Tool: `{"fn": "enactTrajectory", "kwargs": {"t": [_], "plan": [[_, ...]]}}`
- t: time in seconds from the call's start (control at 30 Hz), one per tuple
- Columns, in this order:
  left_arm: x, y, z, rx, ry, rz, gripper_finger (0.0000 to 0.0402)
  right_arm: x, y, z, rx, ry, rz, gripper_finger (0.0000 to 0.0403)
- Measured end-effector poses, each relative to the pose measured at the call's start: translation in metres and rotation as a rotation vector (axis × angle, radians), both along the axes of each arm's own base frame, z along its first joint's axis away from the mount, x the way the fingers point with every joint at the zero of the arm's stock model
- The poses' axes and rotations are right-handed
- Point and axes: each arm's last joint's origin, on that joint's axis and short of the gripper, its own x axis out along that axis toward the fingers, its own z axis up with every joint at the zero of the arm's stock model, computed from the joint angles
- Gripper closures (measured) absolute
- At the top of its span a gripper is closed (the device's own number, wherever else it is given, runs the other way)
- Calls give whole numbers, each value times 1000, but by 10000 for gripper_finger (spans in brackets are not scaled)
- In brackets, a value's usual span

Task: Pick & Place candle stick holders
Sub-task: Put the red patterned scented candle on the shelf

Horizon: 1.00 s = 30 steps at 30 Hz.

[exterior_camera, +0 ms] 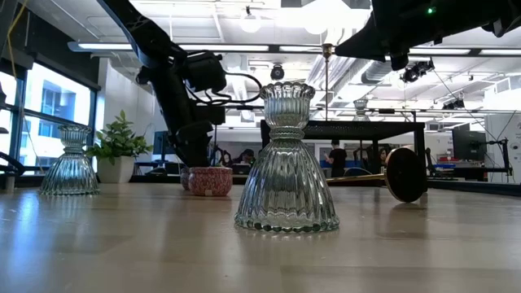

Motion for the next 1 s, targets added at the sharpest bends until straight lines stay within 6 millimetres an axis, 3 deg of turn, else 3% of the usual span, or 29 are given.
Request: {"fn": "enactTrajectory", "kwargs": {"t": [0.23,0.57,1.0], "plan": [[0,-1,-1,-16,4,-29,88,0,0,0,0,0,0,403],[-3,-2,-4,-39,31,-16,37,0,0,0,0,0,0,403],[-11,-5,-7,-40,131,-28,37,0,0,0,0,0,-1,403]]}}
